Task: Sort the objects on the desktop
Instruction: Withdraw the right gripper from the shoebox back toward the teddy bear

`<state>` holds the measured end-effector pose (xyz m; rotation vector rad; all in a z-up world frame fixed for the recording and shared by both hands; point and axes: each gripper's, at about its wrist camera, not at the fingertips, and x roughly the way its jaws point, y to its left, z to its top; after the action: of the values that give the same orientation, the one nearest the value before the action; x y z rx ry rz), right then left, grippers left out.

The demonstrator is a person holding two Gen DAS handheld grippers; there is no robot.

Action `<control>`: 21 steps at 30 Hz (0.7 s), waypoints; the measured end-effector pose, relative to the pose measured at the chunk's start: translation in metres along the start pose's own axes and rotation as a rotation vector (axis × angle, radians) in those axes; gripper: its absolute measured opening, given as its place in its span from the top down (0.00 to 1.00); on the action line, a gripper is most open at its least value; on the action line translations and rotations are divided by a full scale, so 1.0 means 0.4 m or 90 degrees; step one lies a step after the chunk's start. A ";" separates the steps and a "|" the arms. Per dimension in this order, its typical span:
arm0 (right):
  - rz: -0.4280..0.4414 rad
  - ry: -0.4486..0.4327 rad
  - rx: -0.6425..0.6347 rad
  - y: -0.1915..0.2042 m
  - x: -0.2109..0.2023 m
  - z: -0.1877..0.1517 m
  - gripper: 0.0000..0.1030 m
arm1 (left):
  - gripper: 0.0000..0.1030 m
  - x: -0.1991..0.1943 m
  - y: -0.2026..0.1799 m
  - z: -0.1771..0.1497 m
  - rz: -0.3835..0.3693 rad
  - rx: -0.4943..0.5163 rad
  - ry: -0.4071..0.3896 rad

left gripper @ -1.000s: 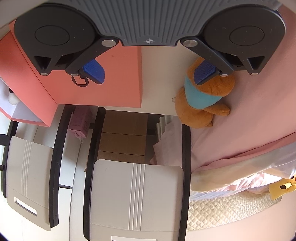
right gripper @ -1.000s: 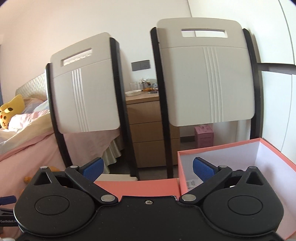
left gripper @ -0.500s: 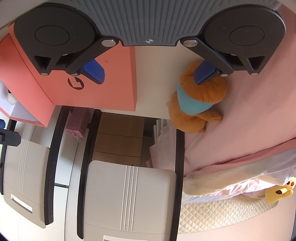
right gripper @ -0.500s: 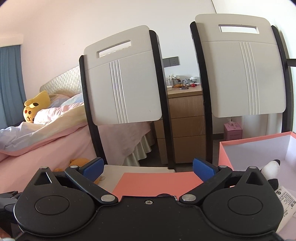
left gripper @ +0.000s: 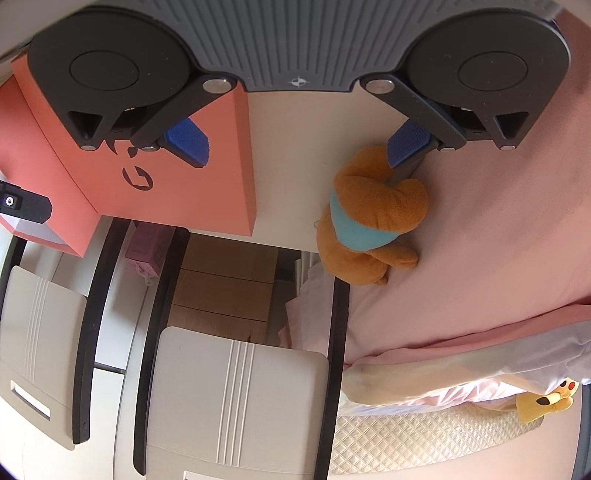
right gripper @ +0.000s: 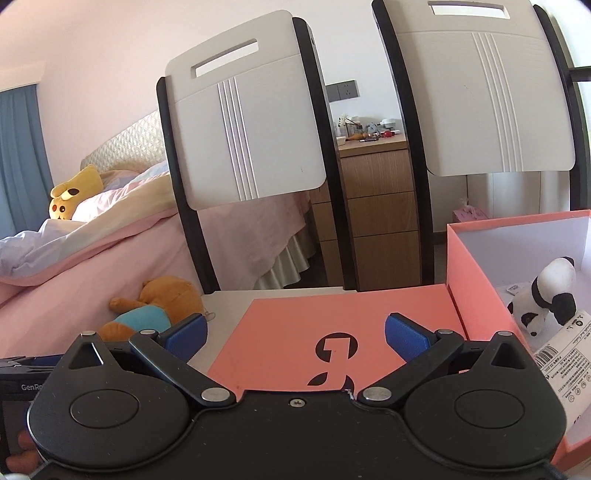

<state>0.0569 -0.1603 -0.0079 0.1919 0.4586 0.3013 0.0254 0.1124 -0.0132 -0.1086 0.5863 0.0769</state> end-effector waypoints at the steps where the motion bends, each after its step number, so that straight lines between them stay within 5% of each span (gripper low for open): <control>1: 0.000 0.000 -0.001 0.001 0.000 -0.001 0.01 | 0.00 -0.001 0.000 0.000 -0.001 0.000 -0.001; 21: 0.039 0.014 -0.006 0.025 0.035 0.000 0.01 | 0.00 -0.014 0.011 -0.019 -0.005 0.003 -0.001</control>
<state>0.0666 -0.1465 -0.0111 0.1935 0.4732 0.3662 0.0159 0.1157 -0.0166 -0.1063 0.5844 0.0678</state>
